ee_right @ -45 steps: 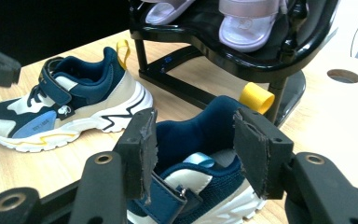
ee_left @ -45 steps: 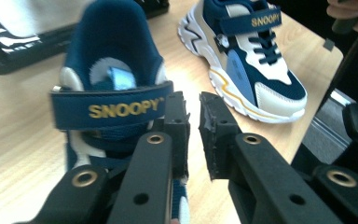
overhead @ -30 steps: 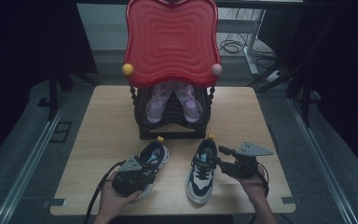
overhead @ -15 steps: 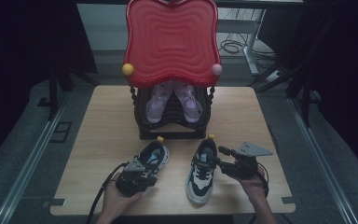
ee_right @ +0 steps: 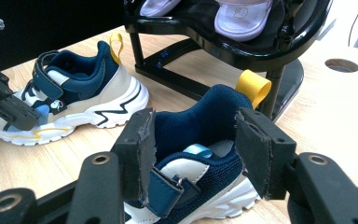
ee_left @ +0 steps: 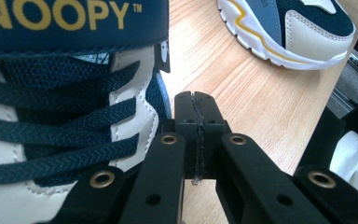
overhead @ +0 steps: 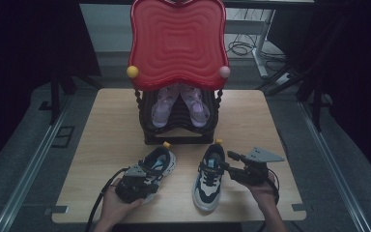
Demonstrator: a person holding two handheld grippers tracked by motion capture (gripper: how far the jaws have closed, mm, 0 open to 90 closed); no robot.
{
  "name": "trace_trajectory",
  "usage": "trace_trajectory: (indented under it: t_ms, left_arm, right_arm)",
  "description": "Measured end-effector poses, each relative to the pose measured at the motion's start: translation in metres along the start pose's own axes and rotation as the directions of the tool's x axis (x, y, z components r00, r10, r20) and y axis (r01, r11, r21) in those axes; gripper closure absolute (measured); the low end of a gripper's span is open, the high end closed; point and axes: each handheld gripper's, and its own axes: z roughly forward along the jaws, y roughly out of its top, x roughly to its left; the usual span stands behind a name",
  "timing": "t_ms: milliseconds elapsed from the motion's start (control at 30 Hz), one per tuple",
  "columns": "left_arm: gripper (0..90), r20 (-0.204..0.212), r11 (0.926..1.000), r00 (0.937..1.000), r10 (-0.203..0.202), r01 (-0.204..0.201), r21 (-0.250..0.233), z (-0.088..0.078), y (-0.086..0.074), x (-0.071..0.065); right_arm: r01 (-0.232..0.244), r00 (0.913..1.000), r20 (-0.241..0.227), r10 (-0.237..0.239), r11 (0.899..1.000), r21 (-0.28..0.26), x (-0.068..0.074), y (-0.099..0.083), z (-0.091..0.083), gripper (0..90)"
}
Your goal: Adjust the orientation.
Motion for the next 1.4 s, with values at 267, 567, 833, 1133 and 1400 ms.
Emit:
trace_trajectory:
  t_ms: [267, 567, 833, 1133, 1400]
  left_arm:
    - [88.9, 0.034, 0.9996, 0.999, -0.027, 0.027, -0.001, -0.004, -0.003, 0.009]
    - [89.8, 0.052, 0.9984, 0.9971, -0.056, 0.056, -0.001, -0.009, -0.006, 0.019]
    - [90.0, 0.044, 0.9968, 0.9959, -0.08, 0.08, 0.01, -0.019, -0.01, 0.031]
    - [90.0, 0.037, 0.994, 0.9933, -0.109, 0.109, 0.012, -0.028, -0.015, 0.044]
    - [90.0, -0.018, 0.9906, 0.9905, -0.137, 0.137, -0.002, -0.034, -0.019, 0.055]
  right_arm:
    - [0.002, 1.0, -0.007, -0.002, 1.0, -0.002, 0.0, 0.0, 0.001, 47.3]
    - [0.003, 1.0, -0.008, -0.003, 1.0, -0.003, 0.0, 0.001, 0.001, 47.3]
    - [0.004, 1.0, -0.009, -0.004, 1.0, 0.003, 0.001, 0.0, 0.001, 47.3]
    - [0.005, 0.9999, -0.01, -0.005, 1.0, 0.006, 0.001, 0.0, 0.002, 47.3]
    - [0.007, 0.9999, -0.013, -0.007, 1.0, 0.006, 0.002, 0.001, 0.002, 47.4]
